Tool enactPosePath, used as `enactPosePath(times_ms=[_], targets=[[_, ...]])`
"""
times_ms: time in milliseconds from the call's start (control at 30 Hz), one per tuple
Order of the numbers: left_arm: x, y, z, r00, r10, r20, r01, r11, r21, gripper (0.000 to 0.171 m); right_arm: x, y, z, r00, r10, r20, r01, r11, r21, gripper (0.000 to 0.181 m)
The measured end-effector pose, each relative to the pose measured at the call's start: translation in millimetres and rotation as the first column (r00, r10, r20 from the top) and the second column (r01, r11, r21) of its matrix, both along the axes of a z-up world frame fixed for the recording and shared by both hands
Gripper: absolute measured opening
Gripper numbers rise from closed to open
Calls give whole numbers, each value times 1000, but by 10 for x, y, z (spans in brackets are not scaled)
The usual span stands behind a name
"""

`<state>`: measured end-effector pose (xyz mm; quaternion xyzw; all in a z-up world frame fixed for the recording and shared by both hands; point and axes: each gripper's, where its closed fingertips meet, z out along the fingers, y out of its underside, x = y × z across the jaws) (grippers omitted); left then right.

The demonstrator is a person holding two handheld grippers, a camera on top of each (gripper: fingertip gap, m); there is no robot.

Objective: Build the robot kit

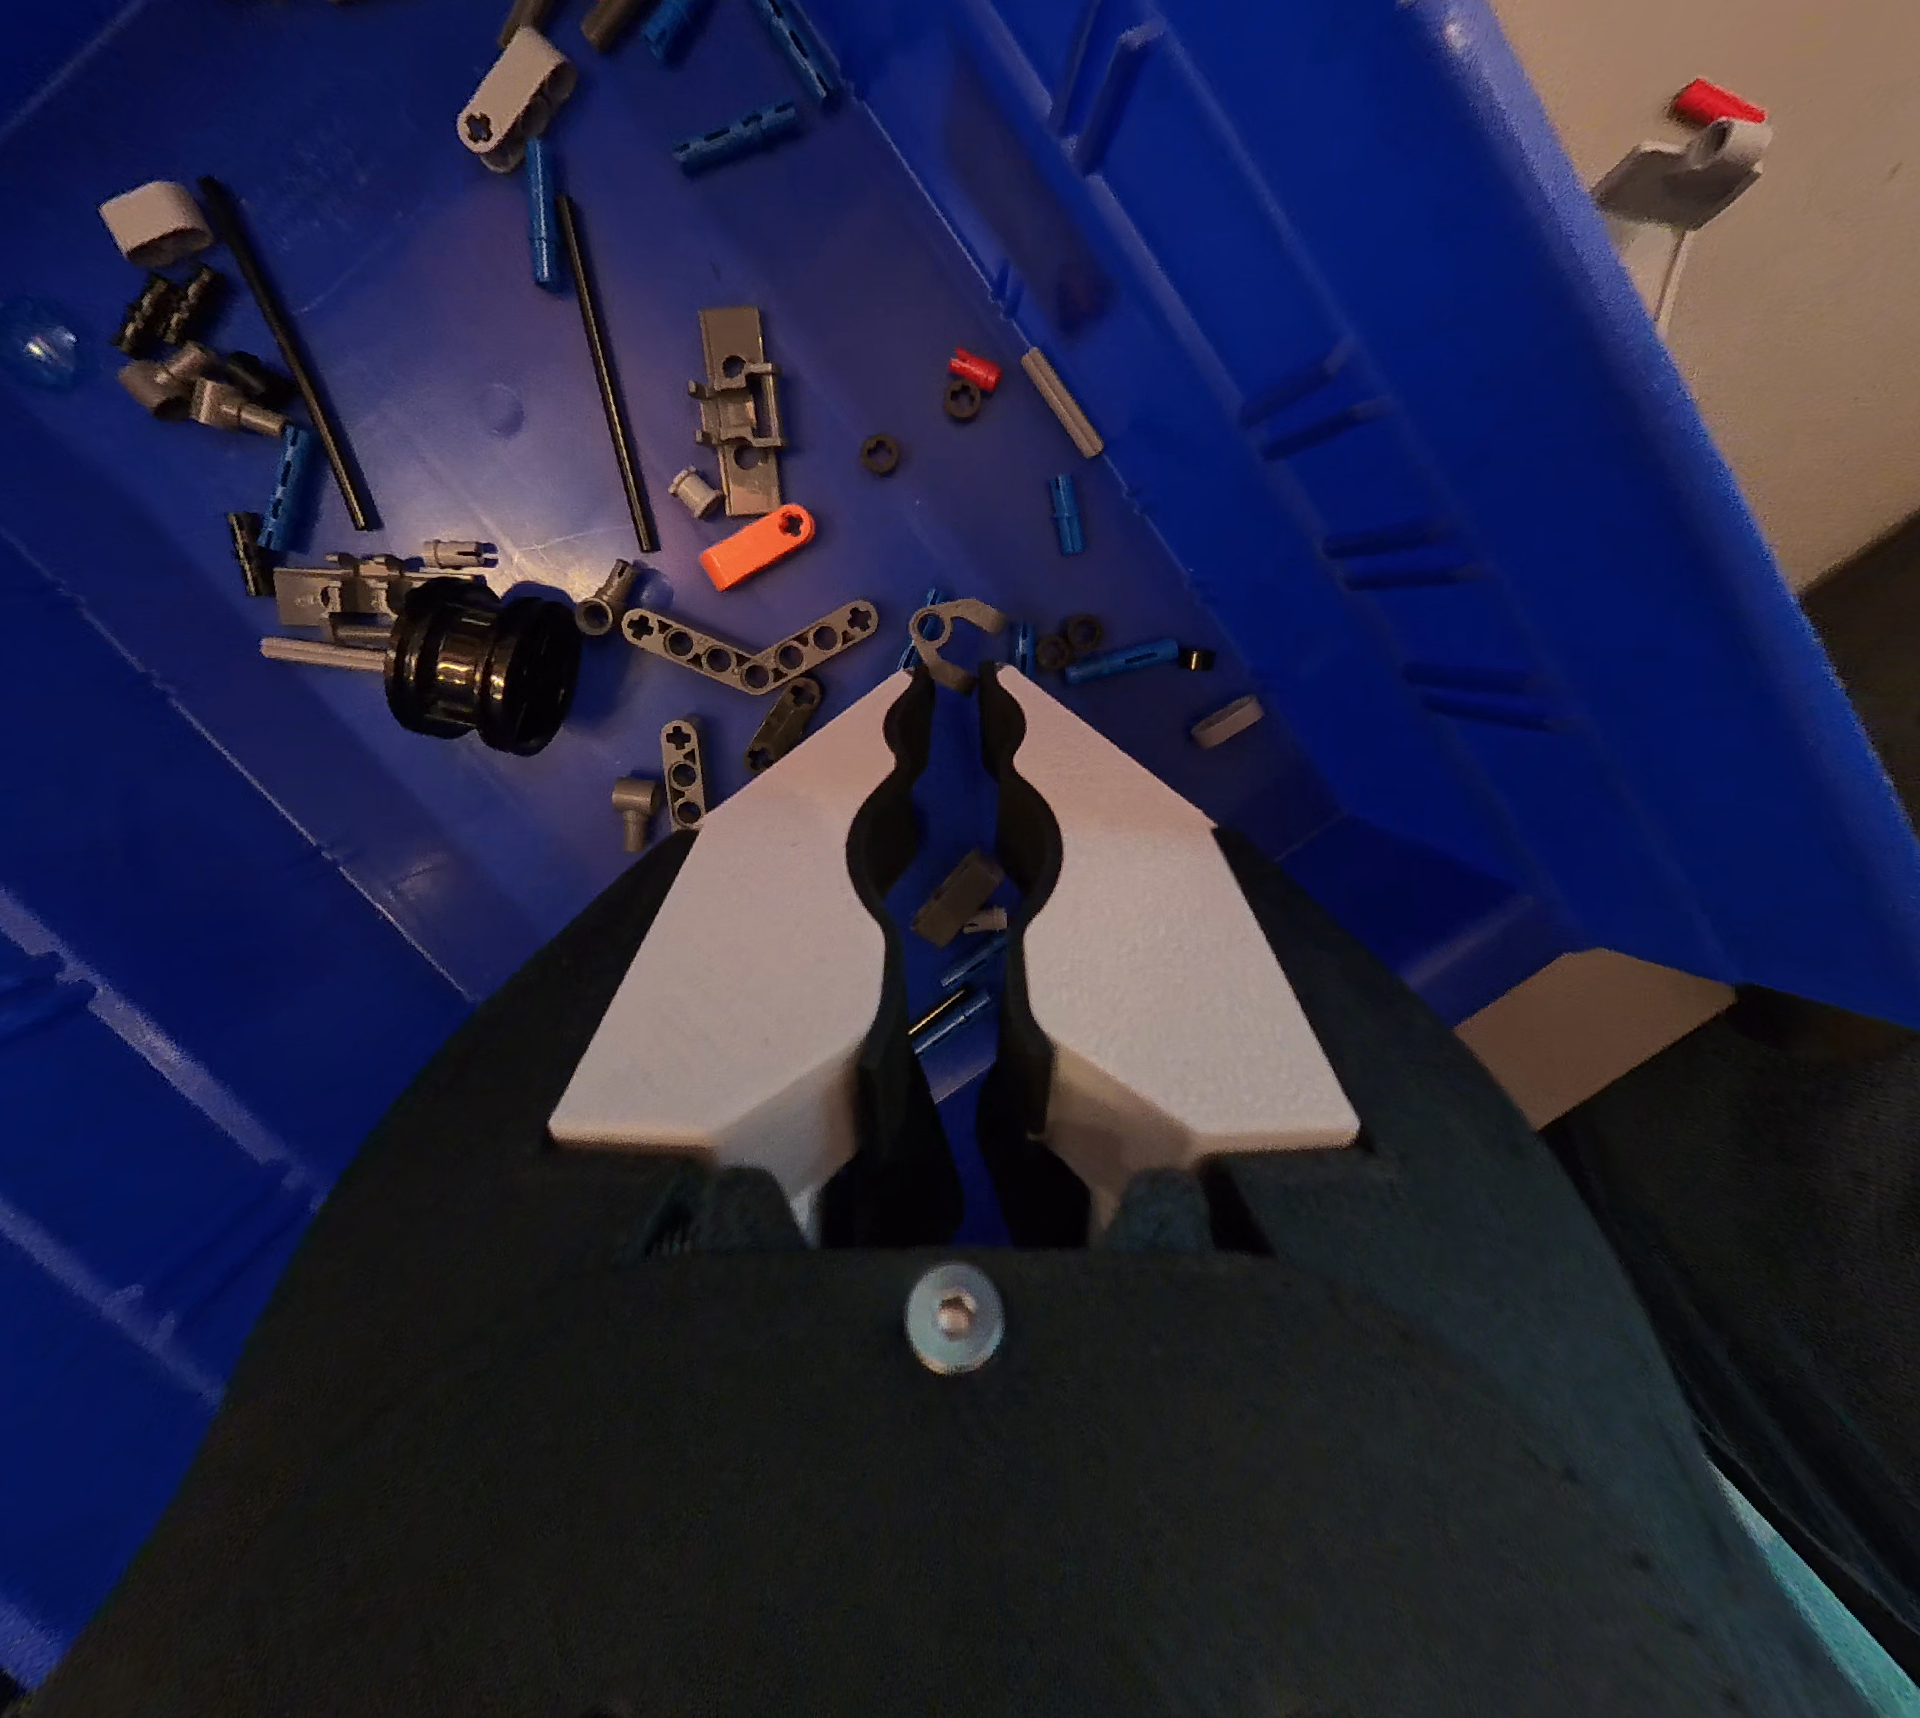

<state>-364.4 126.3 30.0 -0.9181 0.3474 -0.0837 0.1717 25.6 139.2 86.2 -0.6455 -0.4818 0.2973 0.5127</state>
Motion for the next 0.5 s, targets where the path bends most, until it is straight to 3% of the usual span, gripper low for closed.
enactPosePath(times_ms=[500], targets=[[-174,-152,39,999,37,-25,-37,999,-18,7,-7,-10,6,1000,4,4,-4,1000,4,0]])
